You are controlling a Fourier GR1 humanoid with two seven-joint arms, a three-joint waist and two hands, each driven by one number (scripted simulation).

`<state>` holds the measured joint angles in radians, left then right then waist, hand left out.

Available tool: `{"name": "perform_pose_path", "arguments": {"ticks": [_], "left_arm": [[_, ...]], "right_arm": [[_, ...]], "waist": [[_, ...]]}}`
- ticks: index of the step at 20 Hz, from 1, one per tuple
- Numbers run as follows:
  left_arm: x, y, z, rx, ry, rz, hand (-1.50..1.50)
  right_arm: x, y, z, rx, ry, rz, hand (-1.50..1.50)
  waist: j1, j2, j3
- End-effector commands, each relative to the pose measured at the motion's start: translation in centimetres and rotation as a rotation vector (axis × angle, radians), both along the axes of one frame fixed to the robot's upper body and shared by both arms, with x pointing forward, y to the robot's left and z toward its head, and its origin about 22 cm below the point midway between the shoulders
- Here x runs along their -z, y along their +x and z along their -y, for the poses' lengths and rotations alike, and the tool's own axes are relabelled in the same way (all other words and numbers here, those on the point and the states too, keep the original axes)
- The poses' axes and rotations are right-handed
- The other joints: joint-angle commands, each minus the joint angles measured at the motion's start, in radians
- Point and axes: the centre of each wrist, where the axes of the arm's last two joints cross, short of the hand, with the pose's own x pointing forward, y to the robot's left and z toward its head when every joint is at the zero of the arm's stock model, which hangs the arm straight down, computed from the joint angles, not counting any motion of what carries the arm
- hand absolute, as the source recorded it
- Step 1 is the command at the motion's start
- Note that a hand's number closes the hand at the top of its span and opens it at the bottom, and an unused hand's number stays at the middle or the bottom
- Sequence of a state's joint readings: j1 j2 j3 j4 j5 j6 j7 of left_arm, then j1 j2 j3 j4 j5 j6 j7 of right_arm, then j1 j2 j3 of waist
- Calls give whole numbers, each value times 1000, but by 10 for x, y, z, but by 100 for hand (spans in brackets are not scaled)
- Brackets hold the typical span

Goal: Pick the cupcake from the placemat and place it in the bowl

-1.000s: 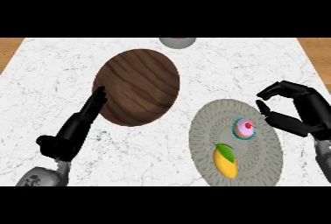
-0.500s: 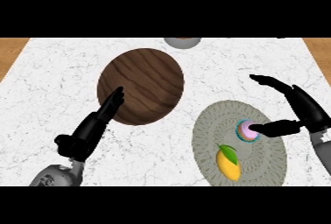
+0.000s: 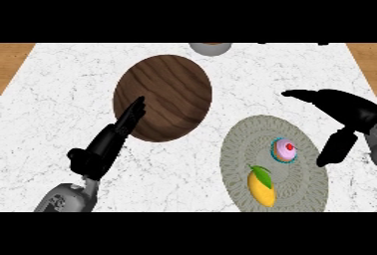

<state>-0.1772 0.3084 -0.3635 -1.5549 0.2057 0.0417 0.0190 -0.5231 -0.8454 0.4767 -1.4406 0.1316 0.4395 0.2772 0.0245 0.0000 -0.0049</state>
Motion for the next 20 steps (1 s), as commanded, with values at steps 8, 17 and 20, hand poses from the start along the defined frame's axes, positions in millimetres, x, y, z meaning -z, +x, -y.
{"name": "perform_pose_path", "arguments": {"ticks": [8, 17, 20], "left_arm": [[-5, -4, 2, -12, -18, 2, 0], [10, -13, -6, -1, -6, -15, 0], [-4, -8, -4, -28, 9, -2, 0]], "right_arm": [[-38, 19, -85, -43, -206, -306, -150], [-14, 3, -86, -9, -217, -285, -150], [-19, 6, -80, -21, -244, -244, -150]], "waist": [[-16, -3, 4], [-22, -1, 5], [-20, 0, 5]]}}
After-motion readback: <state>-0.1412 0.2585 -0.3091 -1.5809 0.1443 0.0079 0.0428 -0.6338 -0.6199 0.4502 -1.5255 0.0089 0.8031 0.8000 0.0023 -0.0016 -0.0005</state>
